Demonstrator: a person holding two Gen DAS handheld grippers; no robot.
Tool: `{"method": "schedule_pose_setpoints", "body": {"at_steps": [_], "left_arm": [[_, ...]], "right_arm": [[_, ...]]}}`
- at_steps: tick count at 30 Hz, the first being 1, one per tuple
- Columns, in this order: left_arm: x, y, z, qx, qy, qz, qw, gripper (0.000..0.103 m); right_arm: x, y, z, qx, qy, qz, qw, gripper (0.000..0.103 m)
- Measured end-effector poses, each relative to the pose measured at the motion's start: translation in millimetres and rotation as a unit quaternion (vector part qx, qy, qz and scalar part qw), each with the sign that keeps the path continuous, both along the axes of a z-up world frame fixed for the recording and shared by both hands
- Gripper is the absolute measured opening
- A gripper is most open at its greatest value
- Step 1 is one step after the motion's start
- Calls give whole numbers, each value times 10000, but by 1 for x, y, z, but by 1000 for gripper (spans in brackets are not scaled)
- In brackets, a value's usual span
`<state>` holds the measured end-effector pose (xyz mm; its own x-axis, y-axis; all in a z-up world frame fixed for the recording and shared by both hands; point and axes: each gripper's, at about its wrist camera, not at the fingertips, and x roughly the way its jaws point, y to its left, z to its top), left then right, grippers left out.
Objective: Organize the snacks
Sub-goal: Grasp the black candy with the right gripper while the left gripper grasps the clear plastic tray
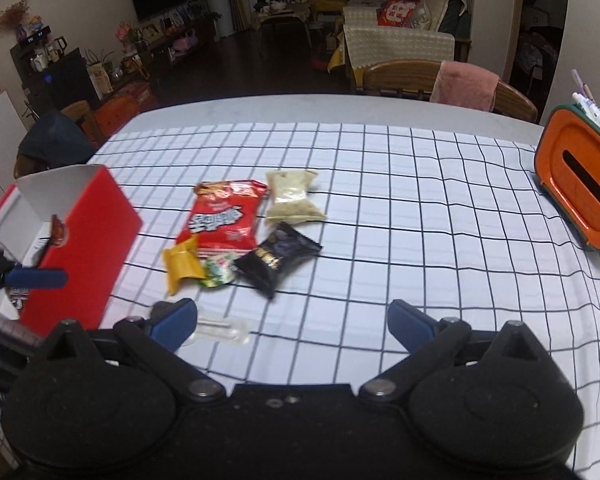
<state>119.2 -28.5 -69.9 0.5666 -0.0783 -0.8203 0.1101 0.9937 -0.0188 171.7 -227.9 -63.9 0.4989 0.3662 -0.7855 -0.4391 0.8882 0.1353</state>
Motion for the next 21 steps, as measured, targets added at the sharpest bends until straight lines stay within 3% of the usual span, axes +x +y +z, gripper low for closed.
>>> {"method": "schedule_pose_setpoints", "body": {"at_steps": [12, 21], "left_arm": [[31, -20, -48, 337, 396, 341, 9981, 86], [50, -4, -72, 150, 708, 803, 9941, 86]], "right_arm": [[56, 10, -46, -136, 373, -88, 9992, 101], [84, 38, -70, -137, 760, -526, 9956, 98]]}}
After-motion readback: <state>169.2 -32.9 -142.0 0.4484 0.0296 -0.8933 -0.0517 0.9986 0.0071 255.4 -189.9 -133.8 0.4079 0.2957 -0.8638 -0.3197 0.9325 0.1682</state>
